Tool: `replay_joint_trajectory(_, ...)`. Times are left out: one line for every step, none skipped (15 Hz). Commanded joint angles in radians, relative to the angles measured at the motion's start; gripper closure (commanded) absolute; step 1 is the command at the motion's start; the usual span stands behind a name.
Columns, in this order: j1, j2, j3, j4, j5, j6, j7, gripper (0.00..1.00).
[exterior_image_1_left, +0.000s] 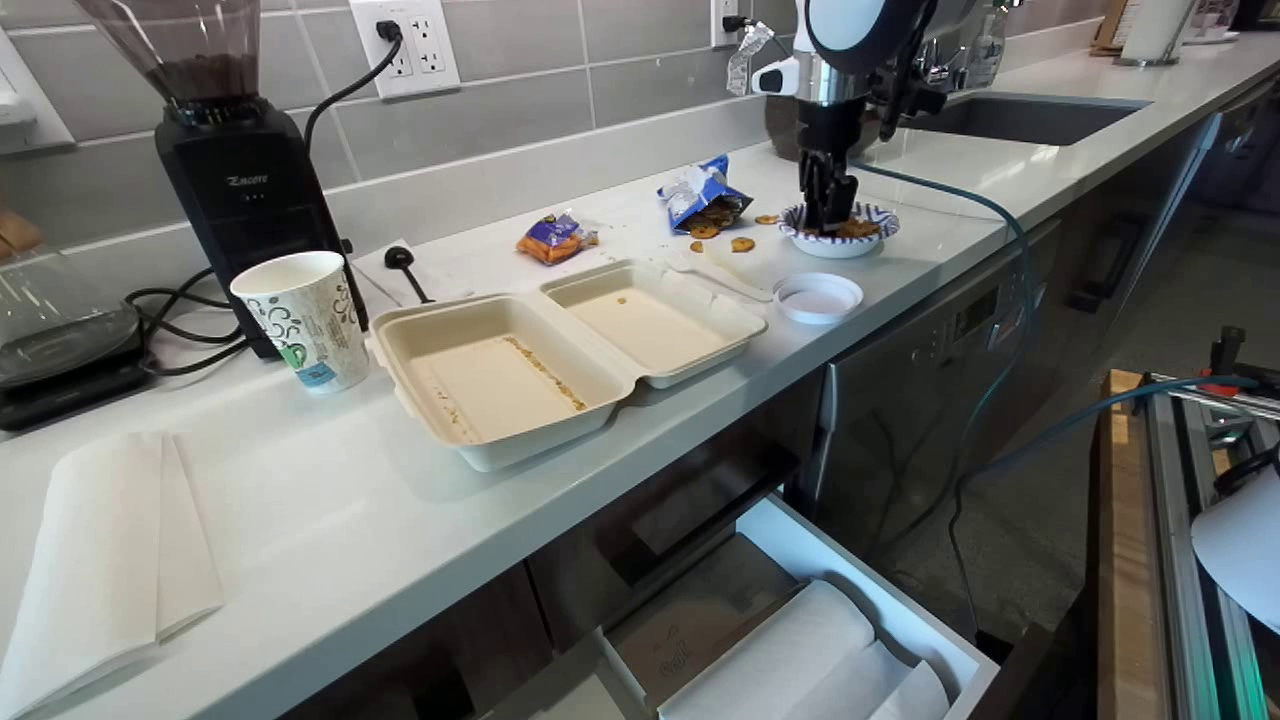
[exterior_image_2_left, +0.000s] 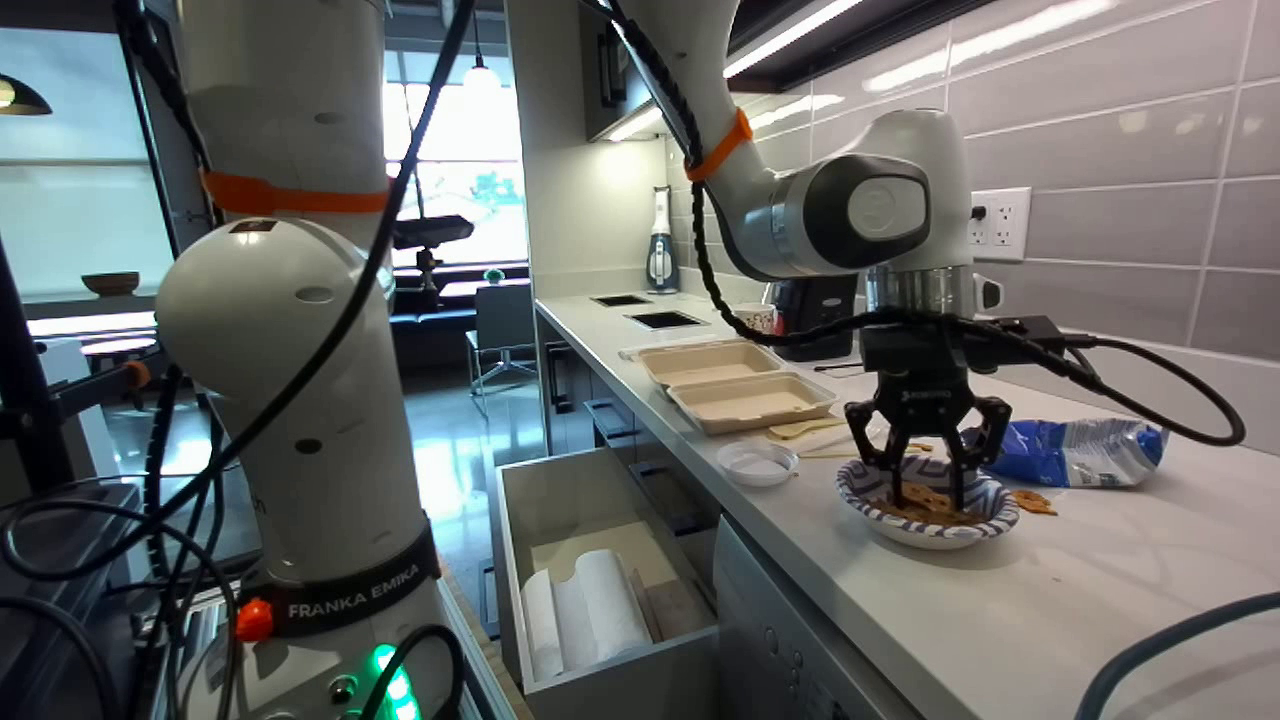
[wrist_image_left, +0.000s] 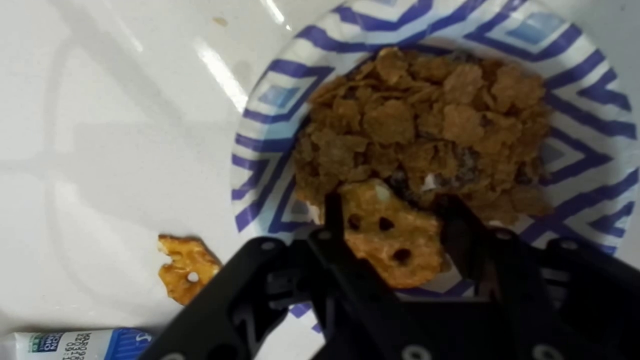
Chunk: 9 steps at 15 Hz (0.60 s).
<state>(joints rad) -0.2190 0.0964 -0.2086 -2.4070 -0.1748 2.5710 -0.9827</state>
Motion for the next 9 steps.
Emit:
replay_joint_trajectory(-0.012,-0.006,0.009,-0.007,0.025,0.015,-0.024,0.47)
replay_joint_trajectory(-0.012,-0.008,0.009,-0.008,0.025,0.015,-0.024,0.48)
replay_joint_trajectory(-0.012,-0.008,0.009,-0.007,0.025,0.015,-0.025,0.49)
replay_joint_trajectory(-0.013,-0.008,0.008,-0.008,0.025,0.015,-0.025,0.48)
replay_joint_trajectory(-0.013,-0.009,0.008,-0.009,0.024,0.015,-0.025,0.49)
replay_joint_trajectory(-0.013,-0.009,0.008,-0.009,0.025,0.015,-0.025,0.5)
replay_joint_trajectory(-0.014,-0.01,0.008,-0.009,0.025,0.015,-0.026,0.49)
replay_joint_trajectory(-0.015,-0.01,0.008,-0.009,0.025,0.015,-0.026,0.49)
replay_joint_trajectory(-0.015,-0.011,0.008,-0.01,0.025,0.016,-0.026,0.49)
